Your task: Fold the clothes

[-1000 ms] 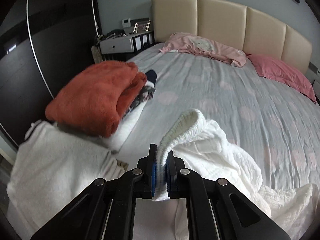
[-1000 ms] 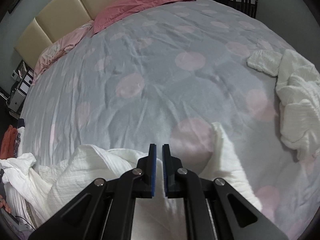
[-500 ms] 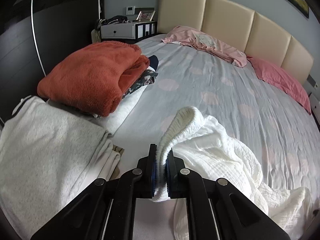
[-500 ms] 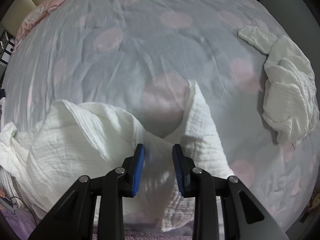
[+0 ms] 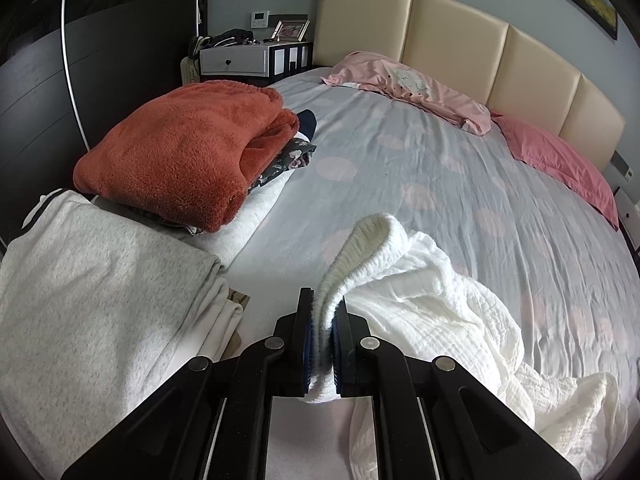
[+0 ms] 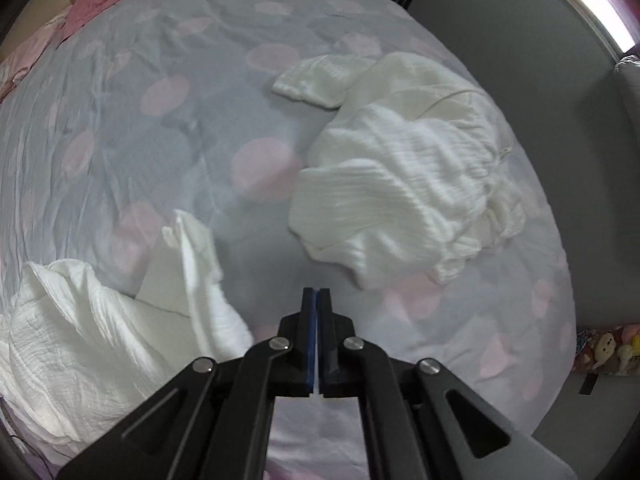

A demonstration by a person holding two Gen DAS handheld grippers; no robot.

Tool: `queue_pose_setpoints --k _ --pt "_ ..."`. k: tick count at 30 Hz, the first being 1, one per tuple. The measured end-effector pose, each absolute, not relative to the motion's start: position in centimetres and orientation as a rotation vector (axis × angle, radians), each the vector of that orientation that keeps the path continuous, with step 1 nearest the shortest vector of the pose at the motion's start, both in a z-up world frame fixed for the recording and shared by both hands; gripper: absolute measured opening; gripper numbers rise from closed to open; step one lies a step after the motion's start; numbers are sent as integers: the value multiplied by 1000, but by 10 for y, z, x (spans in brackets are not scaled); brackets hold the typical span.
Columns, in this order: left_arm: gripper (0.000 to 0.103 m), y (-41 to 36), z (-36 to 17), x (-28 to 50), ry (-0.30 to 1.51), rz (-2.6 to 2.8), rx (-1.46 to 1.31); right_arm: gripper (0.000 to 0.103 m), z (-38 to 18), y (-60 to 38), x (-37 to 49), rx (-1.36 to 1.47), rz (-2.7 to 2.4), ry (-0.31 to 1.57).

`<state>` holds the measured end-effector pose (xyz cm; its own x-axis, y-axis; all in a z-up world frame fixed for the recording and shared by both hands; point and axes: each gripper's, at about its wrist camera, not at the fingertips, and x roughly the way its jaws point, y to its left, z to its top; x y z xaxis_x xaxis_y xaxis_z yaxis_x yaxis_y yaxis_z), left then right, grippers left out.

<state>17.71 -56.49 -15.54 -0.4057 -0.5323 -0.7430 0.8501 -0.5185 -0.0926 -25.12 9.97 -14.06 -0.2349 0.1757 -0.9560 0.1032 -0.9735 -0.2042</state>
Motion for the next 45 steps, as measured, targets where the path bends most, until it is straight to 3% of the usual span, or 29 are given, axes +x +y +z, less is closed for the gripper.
queue_pose_setpoints --k 5,10,17,19,22,24,25,26,28,34,40,43,45 --pt "8 -566 -155 174 584 -1986 849 0 -108 138 -272 -1835 2412 -410" --pt "8 -565 -155 168 550 -1966 862 7 -111 136 -266 -2048 2495 -362" --pt "8 -562 -159 159 501 -1951 896 44 -165 85 -241 -2330 2396 -372" --pt "8 -562 -160 158 498 -1947 900 46 -183 73 -240 -2374 2345 -380" --pt "8 -563 -160 160 512 -1947 897 46 -210 56 -237 -2439 2266 -392" --pt "8 -564 -161 161 525 -1947 897 39 -229 44 -236 -2480 2212 -401" --pt "8 -565 -161 162 532 -1947 897 21 -233 41 -235 -2481 2202 -410" --pt "8 -565 -162 161 537 -1948 896 10 -233 42 -234 -2468 2205 -424" --pt "8 -566 -162 161 544 -1952 894 5 -225 46 -234 -2390 2229 -469" --pt "8 -567 -156 163 519 -1943 845 3 -178 79 -243 -2178 2297 -381" --pt "8 -572 -149 176 536 -1903 784 3 -159 120 -263 -2070 2280 -163" --pt "8 -572 -148 178 530 -1904 778 7 -164 133 -275 -2087 2276 -86" --pt "8 -571 -148 177 536 -1912 778 12 -162 129 -273 -2070 2302 -145"
